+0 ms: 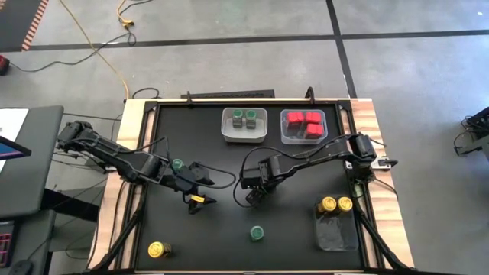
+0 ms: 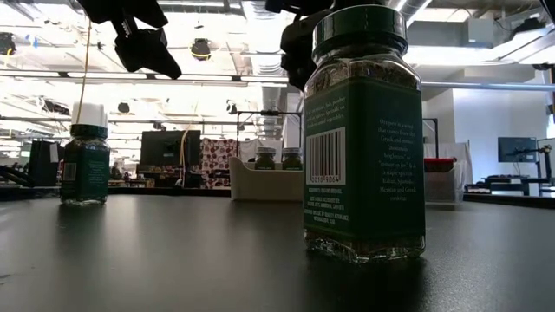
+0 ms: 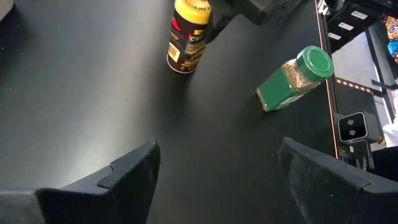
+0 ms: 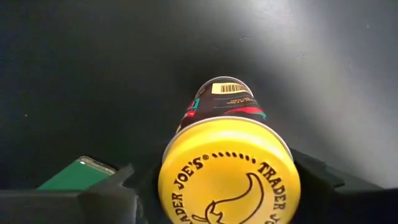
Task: Sort spices by type
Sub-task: Put the top yellow seasoning bottle into the black bin
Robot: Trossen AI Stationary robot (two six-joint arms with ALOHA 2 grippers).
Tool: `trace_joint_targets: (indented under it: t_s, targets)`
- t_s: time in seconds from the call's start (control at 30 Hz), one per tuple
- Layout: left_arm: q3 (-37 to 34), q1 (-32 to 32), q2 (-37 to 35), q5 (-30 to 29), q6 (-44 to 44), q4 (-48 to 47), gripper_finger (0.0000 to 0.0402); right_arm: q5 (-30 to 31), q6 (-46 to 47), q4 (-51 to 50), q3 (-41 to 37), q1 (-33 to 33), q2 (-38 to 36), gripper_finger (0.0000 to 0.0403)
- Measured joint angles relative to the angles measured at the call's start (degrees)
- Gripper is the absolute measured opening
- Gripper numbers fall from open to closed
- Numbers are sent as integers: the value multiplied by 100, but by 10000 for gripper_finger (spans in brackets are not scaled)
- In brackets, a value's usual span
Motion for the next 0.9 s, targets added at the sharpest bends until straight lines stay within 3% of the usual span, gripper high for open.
trace_joint_targets:
  t_s: [0.17, 0.37, 0.57, 0.73, 0.9]
  targets:
    - [0, -1, 0, -2, -2, -43, 314, 0, -252, -246, 107, -4, 0, 242]
    - [0, 0, 0, -17, -24, -41, 314, 2, -770, -982, 472, 38, -83, 242]
    - [0, 1, 0, -20, -24, -43, 314, 179, -1165, -1572, 597, 314, -649, 244]
    - [0, 1, 0, -20, -24, -31, 314, 463, -1295, -2090, 597, 824, -1384, 245]
    - [0, 1, 0, -20, -24, -30, 314, 817, -1032, -2718, 429, 1733, -2076, 246]
